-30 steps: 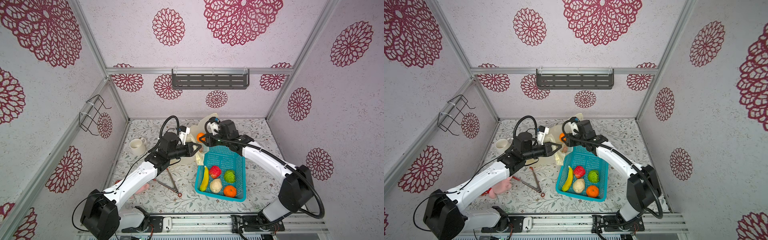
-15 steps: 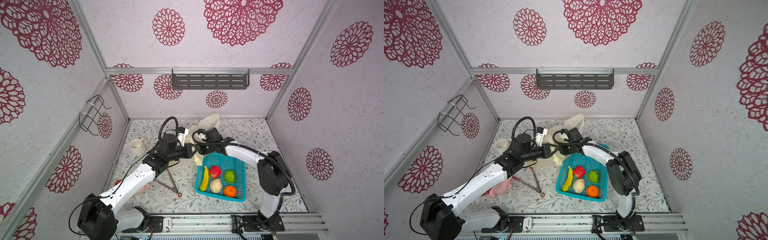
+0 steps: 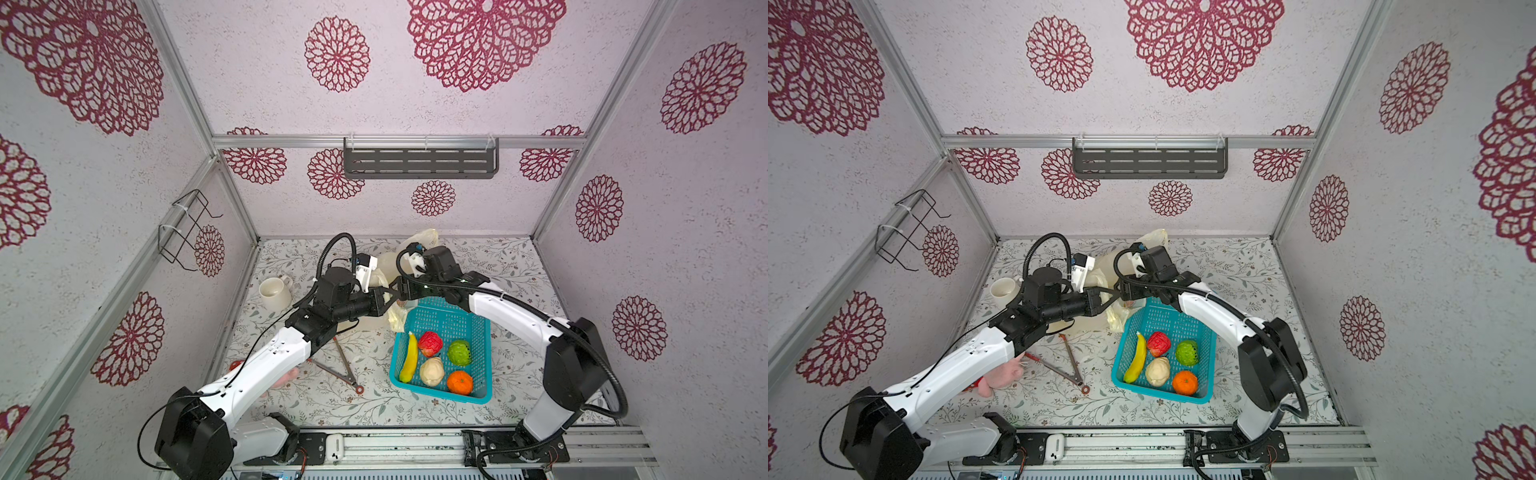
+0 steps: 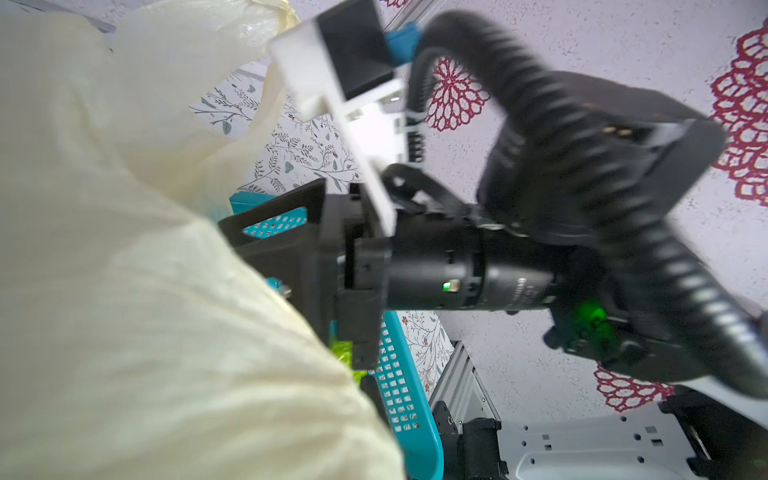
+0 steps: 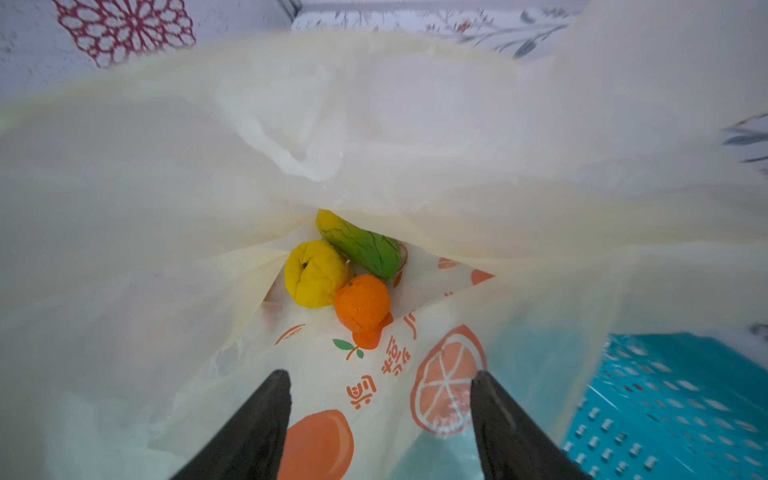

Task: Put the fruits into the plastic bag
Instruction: 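Lower the right gripper into the basket and grasp the red apple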

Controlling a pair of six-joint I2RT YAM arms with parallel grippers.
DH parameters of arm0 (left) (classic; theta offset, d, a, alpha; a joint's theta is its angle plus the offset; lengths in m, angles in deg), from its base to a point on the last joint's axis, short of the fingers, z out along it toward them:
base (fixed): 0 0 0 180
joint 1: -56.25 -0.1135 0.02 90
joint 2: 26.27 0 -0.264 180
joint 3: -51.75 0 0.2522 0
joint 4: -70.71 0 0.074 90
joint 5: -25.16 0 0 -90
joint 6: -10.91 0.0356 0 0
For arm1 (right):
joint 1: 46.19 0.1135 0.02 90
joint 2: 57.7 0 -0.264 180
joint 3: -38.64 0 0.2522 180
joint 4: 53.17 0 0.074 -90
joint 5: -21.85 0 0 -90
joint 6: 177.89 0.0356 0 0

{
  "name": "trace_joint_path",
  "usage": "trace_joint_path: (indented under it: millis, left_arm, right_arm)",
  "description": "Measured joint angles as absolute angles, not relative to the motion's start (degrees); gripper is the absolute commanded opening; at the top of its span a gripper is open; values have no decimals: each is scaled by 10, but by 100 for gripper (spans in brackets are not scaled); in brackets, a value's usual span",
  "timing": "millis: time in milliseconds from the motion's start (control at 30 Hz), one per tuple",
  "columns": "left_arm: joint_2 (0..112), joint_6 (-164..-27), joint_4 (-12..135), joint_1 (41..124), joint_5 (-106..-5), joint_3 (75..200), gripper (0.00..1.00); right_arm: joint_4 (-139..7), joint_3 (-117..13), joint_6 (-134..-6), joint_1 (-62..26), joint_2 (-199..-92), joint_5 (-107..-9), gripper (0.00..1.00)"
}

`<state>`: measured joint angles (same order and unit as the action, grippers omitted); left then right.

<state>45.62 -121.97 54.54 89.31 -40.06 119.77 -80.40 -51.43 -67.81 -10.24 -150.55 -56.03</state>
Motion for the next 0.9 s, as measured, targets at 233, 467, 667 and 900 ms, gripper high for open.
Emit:
trace_joint_path:
  millis: [233,467,667,900]
  left_arm:
    - [456,-1219,547,893,-400,1198,0]
    - [465,-1220,563,893,-397,1199,0]
    - [478,-1221,562,893,-391,1201,0]
    - [481,-1223,561,893,-384,1207,0]
  right_arm:
    - [-796,-367,-679,-170,-1318,-619,72]
    - [-803,-241,-689,-144,-1279,-613,72]
    - [-834,-216,-706,-102,-1365,-604,72]
    - [-838,-222,-729,-85,-1401,-607,72]
